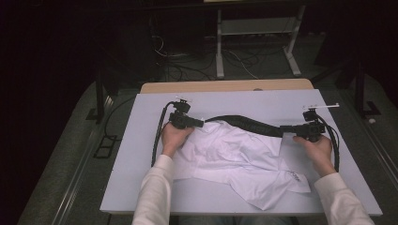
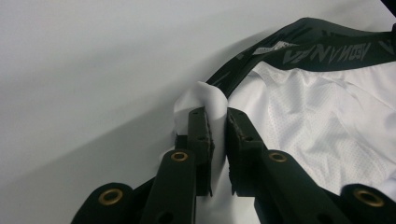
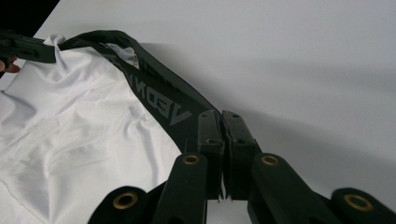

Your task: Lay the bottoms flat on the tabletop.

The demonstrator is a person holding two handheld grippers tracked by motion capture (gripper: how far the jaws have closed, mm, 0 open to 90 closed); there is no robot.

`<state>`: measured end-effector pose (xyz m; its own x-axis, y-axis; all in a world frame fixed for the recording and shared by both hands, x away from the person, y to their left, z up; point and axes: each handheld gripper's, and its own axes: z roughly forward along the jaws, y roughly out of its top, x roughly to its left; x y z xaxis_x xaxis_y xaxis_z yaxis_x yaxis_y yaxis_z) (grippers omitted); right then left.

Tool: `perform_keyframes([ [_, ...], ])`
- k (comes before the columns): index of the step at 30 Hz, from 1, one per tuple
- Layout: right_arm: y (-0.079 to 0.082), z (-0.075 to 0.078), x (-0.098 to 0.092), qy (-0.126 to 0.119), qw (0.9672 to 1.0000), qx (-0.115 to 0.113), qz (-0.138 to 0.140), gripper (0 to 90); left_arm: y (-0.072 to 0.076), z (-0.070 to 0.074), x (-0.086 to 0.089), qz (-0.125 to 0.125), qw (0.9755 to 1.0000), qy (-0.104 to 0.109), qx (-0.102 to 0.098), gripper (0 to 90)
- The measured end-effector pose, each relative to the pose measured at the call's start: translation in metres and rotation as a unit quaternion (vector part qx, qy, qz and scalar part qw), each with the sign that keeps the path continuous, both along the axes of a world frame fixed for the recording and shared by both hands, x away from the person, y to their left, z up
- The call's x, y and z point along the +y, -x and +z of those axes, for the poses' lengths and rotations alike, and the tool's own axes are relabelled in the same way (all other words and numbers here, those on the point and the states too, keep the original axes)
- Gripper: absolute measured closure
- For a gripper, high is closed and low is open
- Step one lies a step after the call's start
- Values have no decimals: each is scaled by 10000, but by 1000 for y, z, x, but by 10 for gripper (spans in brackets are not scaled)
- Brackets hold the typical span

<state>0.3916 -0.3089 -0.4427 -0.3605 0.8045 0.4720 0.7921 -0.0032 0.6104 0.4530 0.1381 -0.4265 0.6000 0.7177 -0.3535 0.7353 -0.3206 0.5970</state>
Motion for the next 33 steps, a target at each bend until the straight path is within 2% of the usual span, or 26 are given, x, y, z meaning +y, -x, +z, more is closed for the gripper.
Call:
perform_keyframes([
  [2,1,0,-1,8,10000,11,3,861,7,4,2,-53,10000,-47,-45,804],
  [5,1,-1,-2,7,10000,52,-18,860,20,12,9,6,9998,-14,-203,805],
  [7,1,-1,-2,39,10000,81,-26,861,28,17,18,113,9993,19,-349,857],
  [9,2,-1,-3,15,10000,84,-42,861,33,16,24,83,9996,73,-265,887],
  [11,3,-1,-3,18,10000,80,-38,860,40,13,27,-11,9998,-76,-196,891],
  [12,3,-1,-3,29,10000,78,-27,860,43,11,28,-36,9998,-78,-157,891],
  [18,9,0,-2,72,9999,98,23,860,65,2,25,-357,9993,-96,-18,892],
  [20,11,0,-2,75,9999,111,42,860,73,5,23,-491,9987,-145,-87,892],
  [24,15,1,-2,107,9998,119,76,860,88,16,27,-559,9982,-79,-215,892],
  [29,19,2,-2,132,9997,190,84,860,111,18,32,-623,9972,-77,-409,892],
  [30,19,2,-2,138,9996,220,83,861,115,16,34,-631,9973,-60,-380,893],
  [33,21,1,-2,167,9995,263,87,860,121,6,38,-695,9975,-76,-117,892],
])
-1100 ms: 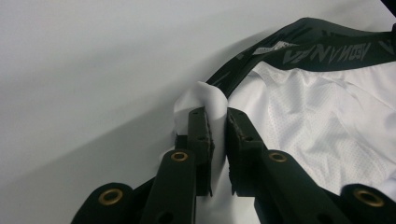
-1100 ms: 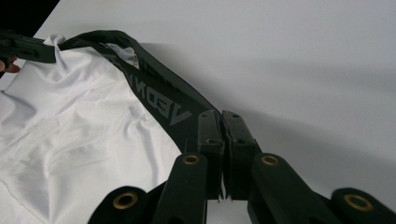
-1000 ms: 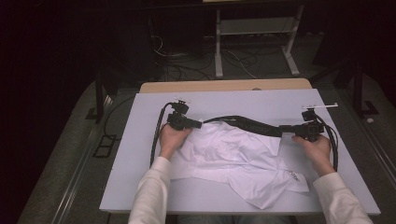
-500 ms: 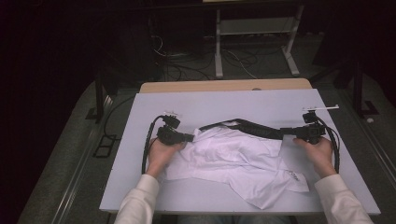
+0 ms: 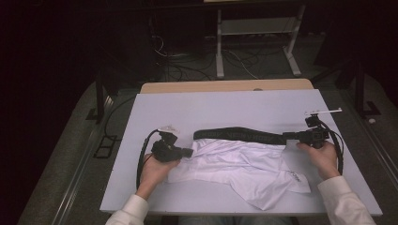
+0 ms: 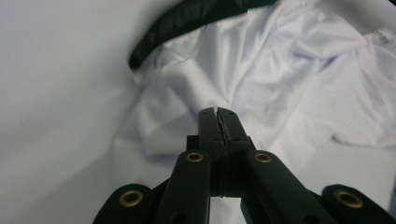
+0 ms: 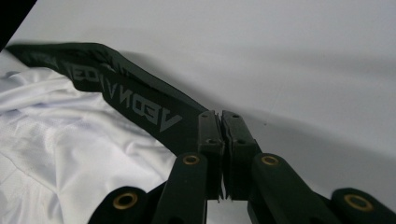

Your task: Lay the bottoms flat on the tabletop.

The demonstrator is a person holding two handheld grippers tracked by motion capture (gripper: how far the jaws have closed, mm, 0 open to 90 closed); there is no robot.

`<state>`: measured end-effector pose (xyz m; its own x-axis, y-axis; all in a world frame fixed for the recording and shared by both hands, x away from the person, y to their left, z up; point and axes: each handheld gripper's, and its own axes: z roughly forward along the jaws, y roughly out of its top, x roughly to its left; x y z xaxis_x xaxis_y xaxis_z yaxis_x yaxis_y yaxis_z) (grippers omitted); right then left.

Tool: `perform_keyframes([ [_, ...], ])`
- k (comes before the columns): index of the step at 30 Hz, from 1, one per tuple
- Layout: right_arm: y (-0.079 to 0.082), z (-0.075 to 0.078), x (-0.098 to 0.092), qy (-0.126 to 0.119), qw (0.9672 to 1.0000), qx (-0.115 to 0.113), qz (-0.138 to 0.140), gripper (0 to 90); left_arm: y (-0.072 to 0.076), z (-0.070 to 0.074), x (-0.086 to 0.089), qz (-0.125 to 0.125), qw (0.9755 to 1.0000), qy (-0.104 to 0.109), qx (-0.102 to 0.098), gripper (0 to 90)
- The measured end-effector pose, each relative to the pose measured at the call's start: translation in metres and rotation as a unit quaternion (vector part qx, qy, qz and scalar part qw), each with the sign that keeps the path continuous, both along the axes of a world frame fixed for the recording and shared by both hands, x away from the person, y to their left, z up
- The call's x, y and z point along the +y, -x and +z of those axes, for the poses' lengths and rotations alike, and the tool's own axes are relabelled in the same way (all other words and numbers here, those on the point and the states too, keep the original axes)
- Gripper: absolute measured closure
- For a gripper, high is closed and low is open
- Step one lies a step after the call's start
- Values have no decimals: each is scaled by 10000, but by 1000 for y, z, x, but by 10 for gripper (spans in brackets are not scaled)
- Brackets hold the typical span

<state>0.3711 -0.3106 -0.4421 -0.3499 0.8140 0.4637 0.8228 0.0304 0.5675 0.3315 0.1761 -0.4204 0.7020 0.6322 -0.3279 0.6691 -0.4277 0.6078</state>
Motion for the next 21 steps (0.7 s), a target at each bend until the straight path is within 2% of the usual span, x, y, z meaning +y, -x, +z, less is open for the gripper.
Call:
perform_keyframes([
  [4,1,-1,3,65,10000,31,43,860,4,-11,-1,-69,9997,-27,225,892],
  [8,1,0,5,128,9999,8,63,860,0,-8,-3,-110,9996,-74,243,879],
  [11,1,-1,5,151,9999,21,80,860,-3,-1,-2,-84,9998,-57,174,770],
  [17,1,0,4,154,9998,7,83,860,-13,20,-3,75,9998,-140,-137,515],
  [21,1,0,4,143,9999,1,79,860,-27,32,-7,132,9996,-1,-258,441],
])
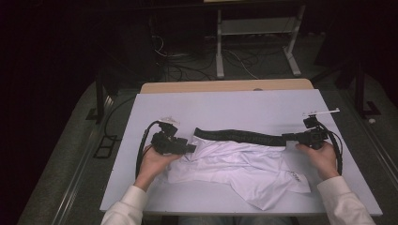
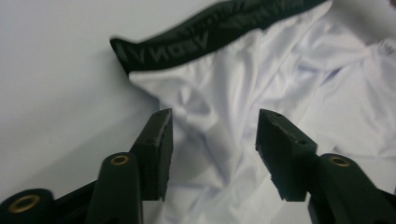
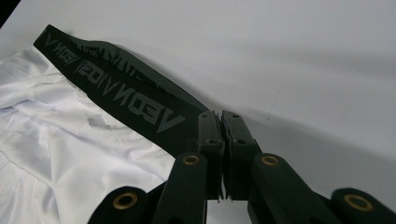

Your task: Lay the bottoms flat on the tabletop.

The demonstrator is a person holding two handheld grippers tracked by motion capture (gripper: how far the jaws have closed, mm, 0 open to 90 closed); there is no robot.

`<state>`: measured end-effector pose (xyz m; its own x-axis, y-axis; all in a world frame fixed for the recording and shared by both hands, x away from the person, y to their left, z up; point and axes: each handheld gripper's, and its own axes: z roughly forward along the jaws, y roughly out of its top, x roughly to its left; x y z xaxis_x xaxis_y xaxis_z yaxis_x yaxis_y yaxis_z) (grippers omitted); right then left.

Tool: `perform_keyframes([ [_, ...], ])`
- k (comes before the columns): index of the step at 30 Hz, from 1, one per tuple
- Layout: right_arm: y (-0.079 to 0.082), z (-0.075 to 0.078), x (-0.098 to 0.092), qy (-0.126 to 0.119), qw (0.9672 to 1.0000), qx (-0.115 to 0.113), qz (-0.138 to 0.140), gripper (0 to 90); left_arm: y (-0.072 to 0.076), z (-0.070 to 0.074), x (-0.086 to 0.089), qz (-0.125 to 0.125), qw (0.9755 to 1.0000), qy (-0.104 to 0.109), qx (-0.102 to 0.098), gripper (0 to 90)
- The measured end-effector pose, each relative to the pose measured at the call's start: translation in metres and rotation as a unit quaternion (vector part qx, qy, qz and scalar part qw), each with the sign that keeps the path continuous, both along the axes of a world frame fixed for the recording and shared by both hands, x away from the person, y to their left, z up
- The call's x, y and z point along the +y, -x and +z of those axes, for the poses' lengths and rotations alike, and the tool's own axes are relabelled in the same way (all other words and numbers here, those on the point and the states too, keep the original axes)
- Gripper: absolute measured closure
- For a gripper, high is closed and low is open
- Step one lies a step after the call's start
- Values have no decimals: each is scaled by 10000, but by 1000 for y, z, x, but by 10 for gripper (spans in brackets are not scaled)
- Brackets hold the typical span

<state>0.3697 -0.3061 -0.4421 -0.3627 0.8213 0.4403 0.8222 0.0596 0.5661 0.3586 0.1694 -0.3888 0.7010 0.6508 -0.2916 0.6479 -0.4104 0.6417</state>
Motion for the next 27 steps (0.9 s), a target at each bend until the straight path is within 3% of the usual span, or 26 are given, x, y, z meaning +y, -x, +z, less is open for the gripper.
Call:
perform_keyframes([
  [8,-1,0,0,-10,10000,-29,13,860,-36,0,-7,255,9996,63,-100,421],
  [15,-2,0,0,-13,10000,-34,7,860,-62,-19,-4,539,9979,318,134,423],
  [21,-4,-2,0,7,10000,-29,22,860,-76,-37,-5,656,9967,325,362,429],
  [24,-5,-2,1,4,10000,-27,19,860,-80,-46,-9,655,9965,221,476,440],
  [25,-5,-2,1,7,10000,-26,22,860,-80,-49,-10,629,9967,150,500,457],
  [27,-5,-3,1,15,10000,-22,24,860,-82,-56,-15,480,9971,-9,592,606],
])
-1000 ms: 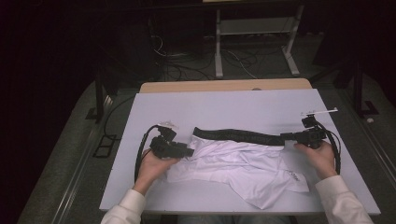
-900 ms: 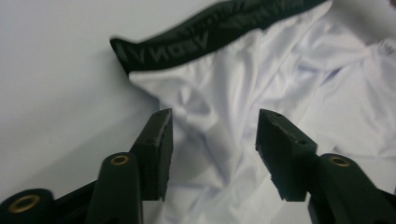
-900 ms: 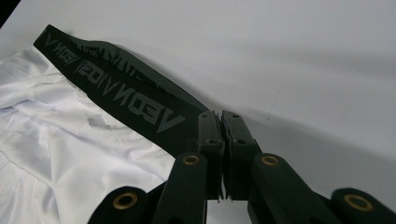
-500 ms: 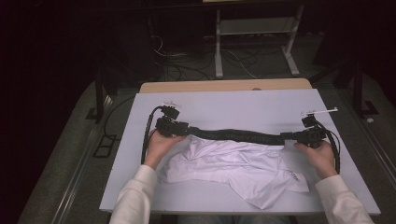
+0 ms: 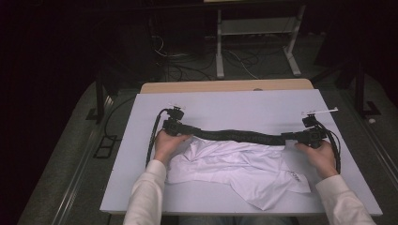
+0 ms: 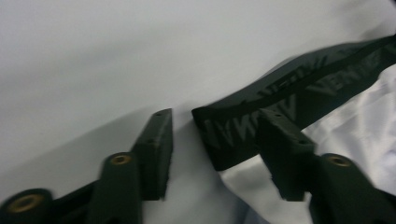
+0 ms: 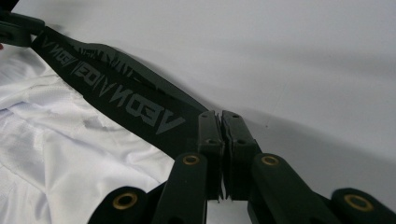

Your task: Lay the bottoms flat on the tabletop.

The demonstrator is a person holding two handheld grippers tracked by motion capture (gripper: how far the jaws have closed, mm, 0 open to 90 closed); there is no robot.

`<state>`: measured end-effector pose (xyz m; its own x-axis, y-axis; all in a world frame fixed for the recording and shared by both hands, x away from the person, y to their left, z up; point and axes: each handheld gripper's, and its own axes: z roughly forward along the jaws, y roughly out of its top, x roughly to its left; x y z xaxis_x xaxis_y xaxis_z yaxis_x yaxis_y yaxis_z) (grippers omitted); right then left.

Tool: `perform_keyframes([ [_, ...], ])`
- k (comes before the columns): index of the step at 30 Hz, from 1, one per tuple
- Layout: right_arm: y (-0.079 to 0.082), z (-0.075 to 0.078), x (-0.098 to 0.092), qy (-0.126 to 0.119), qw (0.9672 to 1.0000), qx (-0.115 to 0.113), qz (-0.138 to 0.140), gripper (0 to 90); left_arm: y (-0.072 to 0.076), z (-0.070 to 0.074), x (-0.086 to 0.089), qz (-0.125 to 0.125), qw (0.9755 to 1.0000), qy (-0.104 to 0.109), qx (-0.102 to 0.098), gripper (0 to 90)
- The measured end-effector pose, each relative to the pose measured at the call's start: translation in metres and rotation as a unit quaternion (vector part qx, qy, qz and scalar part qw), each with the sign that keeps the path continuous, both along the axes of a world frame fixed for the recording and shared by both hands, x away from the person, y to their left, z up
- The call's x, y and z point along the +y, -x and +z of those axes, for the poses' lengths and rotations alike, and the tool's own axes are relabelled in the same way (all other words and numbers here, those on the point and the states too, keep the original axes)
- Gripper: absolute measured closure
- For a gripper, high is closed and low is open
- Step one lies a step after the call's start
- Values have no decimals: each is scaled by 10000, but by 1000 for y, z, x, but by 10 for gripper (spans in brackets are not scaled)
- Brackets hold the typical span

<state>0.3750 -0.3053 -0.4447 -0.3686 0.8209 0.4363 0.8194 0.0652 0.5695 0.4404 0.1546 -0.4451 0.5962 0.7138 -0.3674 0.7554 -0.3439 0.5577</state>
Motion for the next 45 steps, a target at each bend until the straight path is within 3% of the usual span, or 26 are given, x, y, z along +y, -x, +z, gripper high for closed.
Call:
perform_keyframes([
  [2,0,0,0,6,10000,1,5,860,-1,-5,-4,-53,9999,51,142,722],
  [3,-1,0,0,15,10000,3,7,860,-1,-5,-4,-43,9999,71,118,794],
  [5,-1,-1,0,6,10000,6,8,860,-1,-3,-4,-43,9999,145,61,849],
  [9,-2,0,1,-16,10000,-56,-2,860,-1,6,-1,22,9997,218,-100,861],
  [11,-5,2,2,10,9999,-89,54,860,1,13,4,79,9992,263,-286,862],
  [16,-16,13,14,27,9994,-272,208,860,-2,34,12,124,9980,118,-613,862],
  [24,-56,50,25,-36,9984,-523,195,860,-9,76,22,362,9918,146,-1217,861],
  [29,-89,68,32,-240,9973,-659,203,860,-25,96,31,495,9891,41,-1388,861],
  [34,-116,75,40,-291,9970,-685,190,860,-47,102,37,577,9867,62,-1519,861],
  [37,-126,76,46,-106,9965,-807,185,860,-57,102,34,561,9854,-77,-1607,861],
  [45,-148,82,50,19,9961,-880,55,860,-81,110,32,674,9832,-18,-1699,860],
])
